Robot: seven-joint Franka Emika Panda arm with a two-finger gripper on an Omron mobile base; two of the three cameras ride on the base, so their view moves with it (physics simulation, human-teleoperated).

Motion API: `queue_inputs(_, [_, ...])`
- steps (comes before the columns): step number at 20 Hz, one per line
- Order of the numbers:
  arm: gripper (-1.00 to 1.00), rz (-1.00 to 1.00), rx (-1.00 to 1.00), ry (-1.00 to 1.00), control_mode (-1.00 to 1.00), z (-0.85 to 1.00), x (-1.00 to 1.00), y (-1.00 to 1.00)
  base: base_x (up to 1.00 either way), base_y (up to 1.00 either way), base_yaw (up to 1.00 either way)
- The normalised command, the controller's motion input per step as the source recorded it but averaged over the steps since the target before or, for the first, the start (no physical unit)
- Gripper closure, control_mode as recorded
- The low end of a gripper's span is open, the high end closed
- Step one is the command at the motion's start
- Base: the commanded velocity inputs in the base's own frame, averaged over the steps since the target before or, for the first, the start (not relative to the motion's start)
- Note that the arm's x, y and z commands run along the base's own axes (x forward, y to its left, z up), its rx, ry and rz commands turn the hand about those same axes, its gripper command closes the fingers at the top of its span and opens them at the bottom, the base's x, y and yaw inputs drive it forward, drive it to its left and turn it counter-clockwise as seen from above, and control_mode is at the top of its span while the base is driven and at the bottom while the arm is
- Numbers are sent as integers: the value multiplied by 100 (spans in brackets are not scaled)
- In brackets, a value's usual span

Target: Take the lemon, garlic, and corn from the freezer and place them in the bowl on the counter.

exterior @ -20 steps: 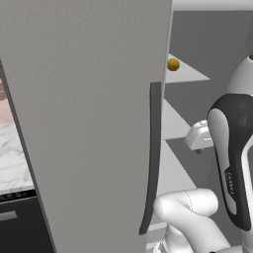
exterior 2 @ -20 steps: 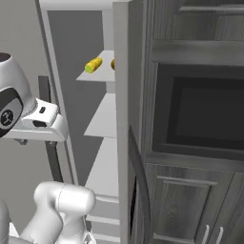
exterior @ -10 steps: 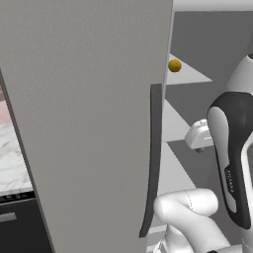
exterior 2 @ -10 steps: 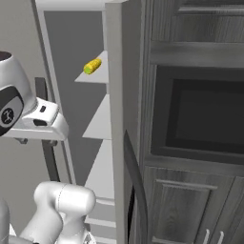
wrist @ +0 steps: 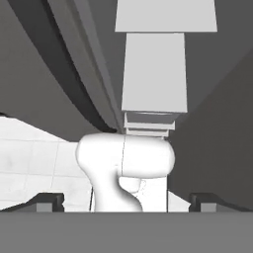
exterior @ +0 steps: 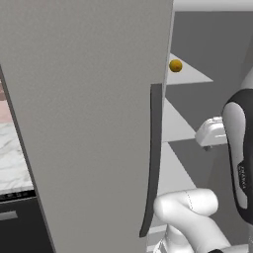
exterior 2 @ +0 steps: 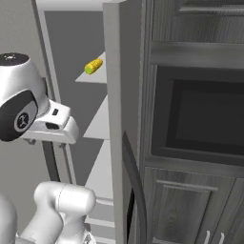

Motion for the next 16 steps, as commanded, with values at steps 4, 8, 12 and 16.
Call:
queue_inputs(4, [-100,0,13,-10,-100,22,32,-71,0,0,0])
queue_inputs(8, [-100,0,1,-14,-100,18,50,-17,0,0,0])
queue_inputs(12, [-100,0,0,-17,-100,15,54,0,0,0,0])
queue_inputs(16, [-100,-1,0,-16,-100,13,55,0,0,0,0])
